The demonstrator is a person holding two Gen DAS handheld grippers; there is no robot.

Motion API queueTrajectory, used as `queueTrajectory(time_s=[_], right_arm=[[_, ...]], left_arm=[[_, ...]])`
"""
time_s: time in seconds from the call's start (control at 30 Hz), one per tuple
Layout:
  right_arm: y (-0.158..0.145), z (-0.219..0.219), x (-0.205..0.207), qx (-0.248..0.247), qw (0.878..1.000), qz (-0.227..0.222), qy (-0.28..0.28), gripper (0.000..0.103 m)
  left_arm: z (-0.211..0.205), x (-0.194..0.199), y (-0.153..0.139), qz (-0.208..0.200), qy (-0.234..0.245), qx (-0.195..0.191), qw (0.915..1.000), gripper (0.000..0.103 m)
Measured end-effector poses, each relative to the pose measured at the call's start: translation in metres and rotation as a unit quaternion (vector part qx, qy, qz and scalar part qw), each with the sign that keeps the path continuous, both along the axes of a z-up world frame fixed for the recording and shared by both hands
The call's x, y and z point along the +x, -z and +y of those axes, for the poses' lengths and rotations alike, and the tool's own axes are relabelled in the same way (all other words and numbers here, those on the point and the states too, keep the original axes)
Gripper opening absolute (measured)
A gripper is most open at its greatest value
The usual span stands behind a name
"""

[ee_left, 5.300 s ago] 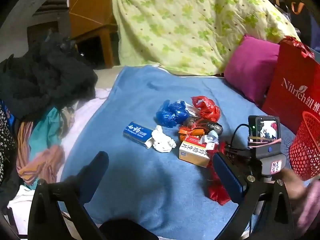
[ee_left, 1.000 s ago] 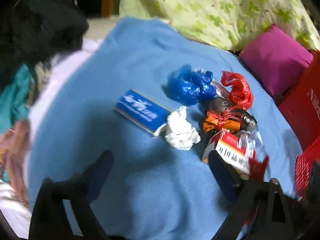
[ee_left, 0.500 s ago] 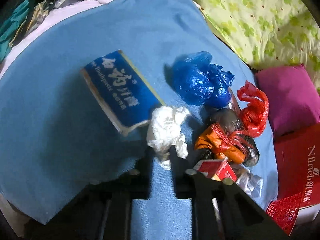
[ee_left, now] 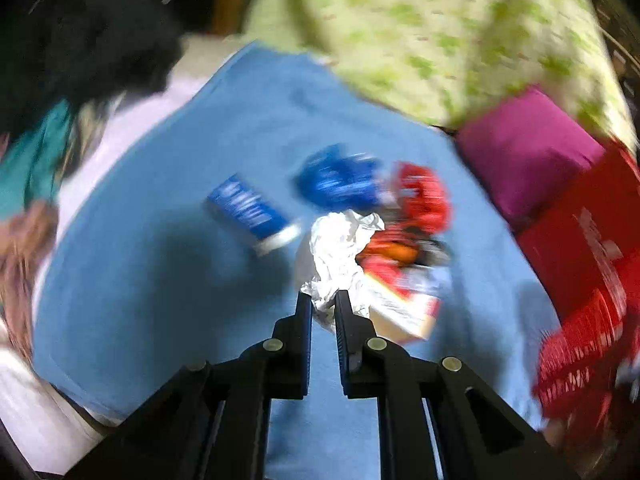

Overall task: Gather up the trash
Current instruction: 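Carry the tissue and red cloth to the red mesh basket and release both, then grasp the blue toothpaste box with the left gripper while the right gripper grasps the medicine box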

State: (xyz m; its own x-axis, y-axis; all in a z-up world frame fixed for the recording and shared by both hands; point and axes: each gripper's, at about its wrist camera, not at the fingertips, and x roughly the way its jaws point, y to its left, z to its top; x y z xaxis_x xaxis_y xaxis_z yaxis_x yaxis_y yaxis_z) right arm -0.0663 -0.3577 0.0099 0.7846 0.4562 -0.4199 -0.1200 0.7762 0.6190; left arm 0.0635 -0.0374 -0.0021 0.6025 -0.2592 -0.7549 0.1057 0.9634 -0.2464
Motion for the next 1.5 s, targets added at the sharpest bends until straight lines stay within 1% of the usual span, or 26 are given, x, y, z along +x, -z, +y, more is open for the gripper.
queueTrajectory(time_s=[0.1,0.17,0.2,0.23,0.27,0.3,0.37,0.47,0.57,0.67,0.73,0.77,0.8,0.83,0.87,0.93,1.03,1.1,1.13,1.17,1.2,1.3,1.33,1.37,1.43,1.5], right_arm=[[-0.025,-0.030,-0.026,0.002,0.999,-0.032,0.040,0.035],[-0.040,-0.058,-0.047,0.007,0.996,-0.052,0.074,0.035],[-0.045,-0.068,-0.054,0.006,0.994,-0.057,0.088,0.035],[-0.051,-0.081,-0.065,0.003,0.992,-0.063,0.108,0.035],[-0.056,-0.097,-0.077,-0.004,0.988,-0.067,0.137,0.035],[-0.060,-0.109,-0.084,-0.006,0.985,-0.066,0.156,0.036],[-0.059,-0.140,-0.100,-0.003,0.978,-0.057,0.200,0.037],[-0.047,-0.175,-0.115,0.011,0.968,-0.039,0.246,0.037],[-0.030,-0.200,-0.124,0.019,0.961,-0.014,0.275,0.037],[-0.010,-0.215,-0.121,0.040,0.958,0.008,0.282,0.038],[-0.002,-0.218,-0.119,0.048,0.956,0.021,0.288,0.041],[0.002,-0.220,-0.117,0.057,0.955,0.027,0.291,0.056],[0.006,-0.225,-0.125,0.064,0.953,0.027,0.294,0.066],[0.009,-0.232,-0.128,0.070,0.951,0.022,0.300,0.076],[0.007,-0.233,-0.131,0.070,0.950,0.010,0.303,0.076],[0.006,-0.233,-0.136,0.059,0.951,-0.001,0.302,0.076],[-0.007,-0.221,-0.143,0.043,0.951,-0.028,0.303,0.076],[-0.019,-0.209,-0.146,0.029,0.954,-0.049,0.294,0.076],[-0.026,-0.202,-0.146,0.023,0.956,-0.058,0.287,0.076],[-0.034,-0.193,-0.145,0.017,0.958,-0.067,0.277,0.076],[-0.040,-0.185,-0.145,0.013,0.961,-0.075,0.268,0.076],[-0.057,-0.157,-0.137,-0.006,0.968,-0.098,0.232,0.076],[-0.061,-0.146,-0.132,-0.012,0.970,-0.101,0.219,0.076],[-0.063,-0.134,-0.124,-0.015,0.974,-0.102,0.202,0.076],[-0.066,-0.115,-0.110,-0.019,0.980,-0.099,0.171,0.076],[-0.063,-0.088,-0.090,-0.029,0.987,-0.087,0.135,0.076]], left_arm=[[-0.046,-0.022,-0.034,-0.037,0.072,0.011,0.9966,0.012],[-0.087,-0.037,-0.057,-0.055,0.135,0.003,0.9894,0.012],[-0.103,-0.045,-0.065,-0.061,0.159,0.003,0.9854,0.012],[-0.123,-0.050,-0.072,-0.069,0.181,0.004,0.9810,0.012],[-0.152,-0.058,-0.082,-0.077,0.216,0.003,0.9734,0.012],[-0.169,-0.063,-0.088,-0.079,0.239,-0.001,0.9679,0.012],[-0.214,-0.075,-0.097,-0.085,0.285,-0.006,0.9546,0.012],[-0.272,-0.089,-0.100,-0.093,0.333,-0.001,0.9383,0.012],[-0.321,-0.096,-0.091,-0.082,0.369,0.010,0.9258,0.012],[-0.354,-0.101,-0.074,-0.076,0.389,0.034,0.9173,0.014],[-0.365,-0.106,-0.062,-0.066,0.396,0.044,0.9146,0.015],[-0.370,-0.105,-0.058,-0.062,0.396,0.050,0.9149,0.022],[-0.372,-0.105,-0.053,-0.061,0.393,0.058,0.9155,0.029],[-0.371,-0.105,-0.048,-0.066,0.389,0.069,0.9162,0.046],[-0.371,-0.104,-0.046,-0.076,0.384,0.078,0.9170,0.056],[-0.364,-0.105,-0.049,-0.092,0.377,0.084,0.9179,0.057],[-0.347,-0.112,-0.059,-0.104,0.374,0.078,0.9184,0.057],[-0.332,-0.113,-0.063,-0.123,0.359,0.085,0.9213,0.058],[-0.322,-0.113,-0.064,-0.129,0.350,0.087,0.9237,0.060],[-0.306,-0.112,-0.066,-0.132,0.341,0.086,0.9268,0.065],[-0.293,-0.111,-0.066,-0.134,0.331,0.087,0.9299,0.066],[-0.246,-0.104,-0.058,-0.131,0.288,0.101,0.9433,0.067],[-0.227,-0.100,-0.053,-0.124,0.269,0.105,0.9492,0.067],[-0.207,-0.097,-0.047,-0.117,0.250,0.108,0.9551,0.067],[-0.169,-0.092,-0.037,-0.104,0.217,0.113,0.9641,0.067],[-0.128,-0.086,-0.026,-0.089,0.175,0.115,0.9737,0.067]])
